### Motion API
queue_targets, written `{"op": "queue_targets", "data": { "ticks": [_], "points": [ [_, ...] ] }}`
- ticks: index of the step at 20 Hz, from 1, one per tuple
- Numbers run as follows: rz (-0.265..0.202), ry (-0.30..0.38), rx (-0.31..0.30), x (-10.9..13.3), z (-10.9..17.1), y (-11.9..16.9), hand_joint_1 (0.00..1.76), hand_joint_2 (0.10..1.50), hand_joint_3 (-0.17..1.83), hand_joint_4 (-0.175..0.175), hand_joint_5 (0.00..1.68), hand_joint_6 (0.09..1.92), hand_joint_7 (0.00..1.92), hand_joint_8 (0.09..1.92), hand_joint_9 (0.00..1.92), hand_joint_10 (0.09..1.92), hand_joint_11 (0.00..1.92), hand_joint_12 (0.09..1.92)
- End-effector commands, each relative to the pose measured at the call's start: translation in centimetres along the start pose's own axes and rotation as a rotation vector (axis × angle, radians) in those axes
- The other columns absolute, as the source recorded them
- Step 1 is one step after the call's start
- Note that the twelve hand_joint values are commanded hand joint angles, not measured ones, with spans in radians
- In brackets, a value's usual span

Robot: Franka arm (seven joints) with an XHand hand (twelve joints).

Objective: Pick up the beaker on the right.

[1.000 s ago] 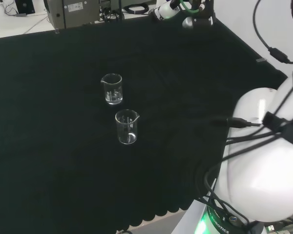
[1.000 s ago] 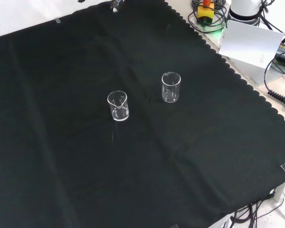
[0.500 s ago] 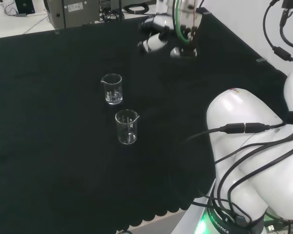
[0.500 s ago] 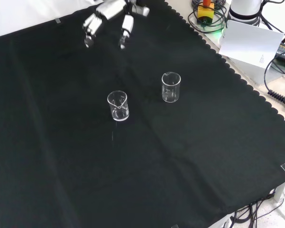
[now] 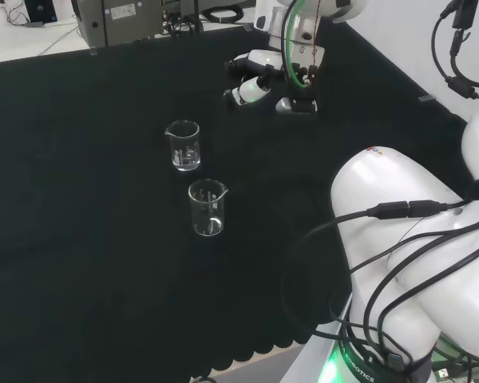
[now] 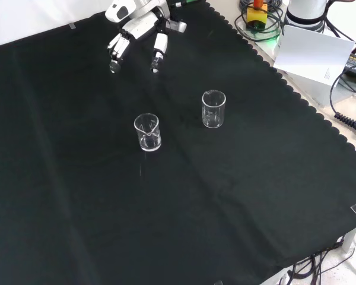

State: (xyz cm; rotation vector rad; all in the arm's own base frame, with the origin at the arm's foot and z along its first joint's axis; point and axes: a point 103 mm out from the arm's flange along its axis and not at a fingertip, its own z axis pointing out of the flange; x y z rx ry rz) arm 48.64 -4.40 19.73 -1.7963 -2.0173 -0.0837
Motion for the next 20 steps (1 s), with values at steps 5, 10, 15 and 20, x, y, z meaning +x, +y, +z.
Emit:
{"op": "queue_targets", "data": {
  "ticks": [5, 10, 15, 20],
  "points": [
    [-0.045, 0.019, 0.040, -0.1, 2.9, 1.9, 0.75, 0.95, -0.17, -0.022, 0.34, 0.09, 0.20, 0.65, 0.38, 0.66, 0.09, 1.42],
    [-0.089, 0.066, 0.078, 0.1, 4.7, 3.4, 0.76, 0.93, -0.17, -0.019, 0.30, 0.09, 0.17, 0.64, 0.36, 0.65, 0.06, 1.42],
    [-0.106, 0.094, 0.103, -0.2, 6.6, 4.9, 0.75, 0.92, -0.17, -0.013, 0.25, 0.09, 0.10, 0.65, 0.27, 0.65, 0.00, 1.43],
    [-0.138, 0.130, 0.143, -0.4, 8.0, 5.9, 0.75, 0.91, -0.17, -0.009, 0.21, 0.09, 0.03, 0.65, 0.21, 0.66, 0.00, 1.39]
  ]
}}
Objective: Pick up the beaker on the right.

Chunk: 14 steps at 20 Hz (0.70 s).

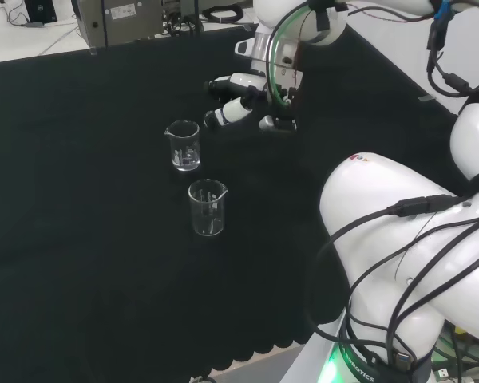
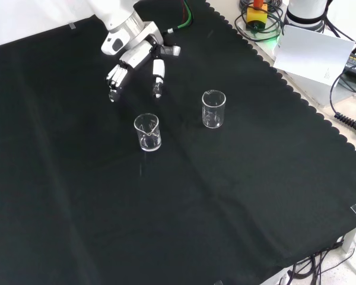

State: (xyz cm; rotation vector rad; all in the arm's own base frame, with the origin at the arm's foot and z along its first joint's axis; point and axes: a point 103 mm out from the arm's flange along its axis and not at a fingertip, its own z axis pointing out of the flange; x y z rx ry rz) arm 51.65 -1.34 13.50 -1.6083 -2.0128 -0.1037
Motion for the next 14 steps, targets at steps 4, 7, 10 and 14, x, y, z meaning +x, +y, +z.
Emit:
{"op": "queue_targets", "data": {
  "ticks": [4, 7, 10, 14],
  "points": [
    [-0.070, 0.063, 0.067, -1.4, 3.1, 1.5, 0.74, 0.90, -0.17, -0.006, 0.18, 0.09, 0.00, 0.59, 0.14, 0.65, 0.00, 1.32],
    [-0.081, 0.069, 0.065, -1.4, 3.7, 1.6, 0.73, 0.89, -0.17, -0.004, 0.17, 0.09, 0.00, 0.57, 0.13, 0.65, 0.00, 1.29],
    [-0.098, 0.092, 0.057, -1.6, 4.3, 1.8, 0.73, 0.89, -0.17, -0.004, 0.17, 0.09, 0.02, 0.57, 0.14, 0.65, 0.00, 1.29],
    [-0.140, 0.124, 0.047, -1.7, 4.7, 2.1, 0.73, 0.89, -0.17, -0.002, 0.20, 0.09, 0.05, 0.60, 0.16, 0.66, 0.00, 1.30]
  ]
}}
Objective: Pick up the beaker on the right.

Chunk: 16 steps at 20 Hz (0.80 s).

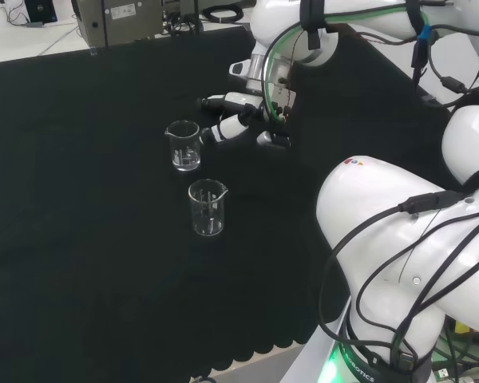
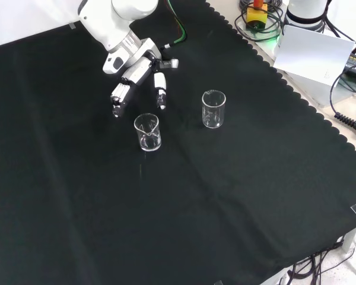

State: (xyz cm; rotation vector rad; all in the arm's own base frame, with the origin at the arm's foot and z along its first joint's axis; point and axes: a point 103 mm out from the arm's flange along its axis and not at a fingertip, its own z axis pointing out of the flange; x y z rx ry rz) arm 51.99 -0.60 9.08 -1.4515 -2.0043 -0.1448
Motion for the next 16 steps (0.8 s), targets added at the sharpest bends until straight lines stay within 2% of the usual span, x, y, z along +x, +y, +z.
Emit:
{"op": "queue_targets", "data": {
  "ticks": [1, 16],
  "points": [
    [-0.055, 0.039, -0.012, -0.4, 0.8, 0.5, 0.74, 0.89, -0.17, -0.002, 0.20, 0.09, 0.06, 0.61, 0.17, 0.66, 0.00, 1.31],
    [-0.121, 0.084, -0.071, 0.4, 2.6, 2.8, 0.73, 0.87, -0.17, 0.000, 0.24, 0.09, 0.07, 0.62, 0.18, 0.64, 0.00, 1.31]
  ]
}}
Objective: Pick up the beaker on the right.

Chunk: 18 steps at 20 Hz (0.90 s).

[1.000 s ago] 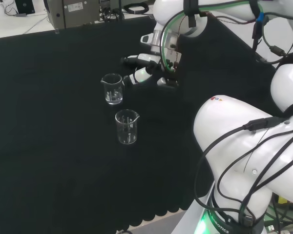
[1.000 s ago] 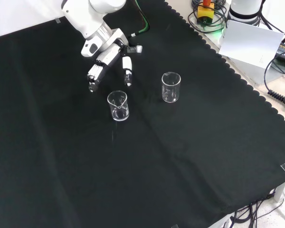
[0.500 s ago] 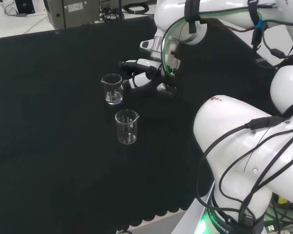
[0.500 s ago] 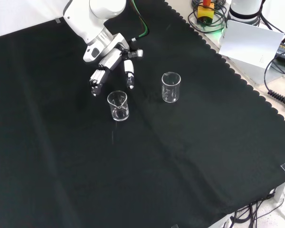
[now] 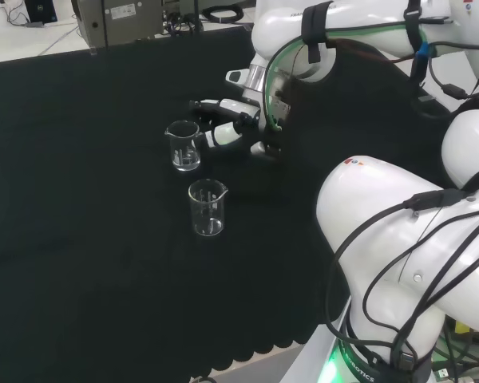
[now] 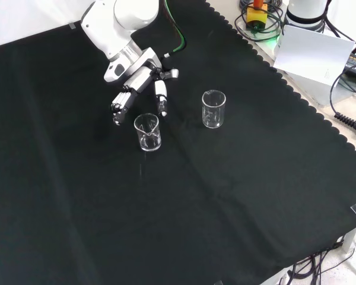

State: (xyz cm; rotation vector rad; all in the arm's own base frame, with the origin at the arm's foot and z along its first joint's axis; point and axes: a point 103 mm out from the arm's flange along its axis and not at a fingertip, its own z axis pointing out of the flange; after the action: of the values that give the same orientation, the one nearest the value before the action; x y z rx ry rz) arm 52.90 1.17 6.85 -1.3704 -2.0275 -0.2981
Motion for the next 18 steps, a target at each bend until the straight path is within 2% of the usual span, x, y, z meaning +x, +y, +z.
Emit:
{"op": "queue_targets", "data": {
  "ticks": [1, 11, 18],
  "points": [
    [-0.033, 0.024, -0.008, 0.3, 0.7, 0.8, 0.73, 0.87, -0.17, 0.000, 0.25, 0.09, 0.08, 0.62, 0.19, 0.65, 0.00, 1.31],
    [-0.059, 0.073, -0.015, 0.6, 1.9, 1.7, 0.75, 0.87, -0.17, -0.002, 0.31, 0.09, 0.19, 0.66, 0.28, 0.64, 0.00, 1.33],
    [-0.070, 0.069, -0.047, 0.7, 2.5, 1.8, 0.76, 0.87, -0.17, -0.002, 0.35, 0.09, 0.22, 0.67, 0.31, 0.63, 0.00, 1.34]
  ]
}}
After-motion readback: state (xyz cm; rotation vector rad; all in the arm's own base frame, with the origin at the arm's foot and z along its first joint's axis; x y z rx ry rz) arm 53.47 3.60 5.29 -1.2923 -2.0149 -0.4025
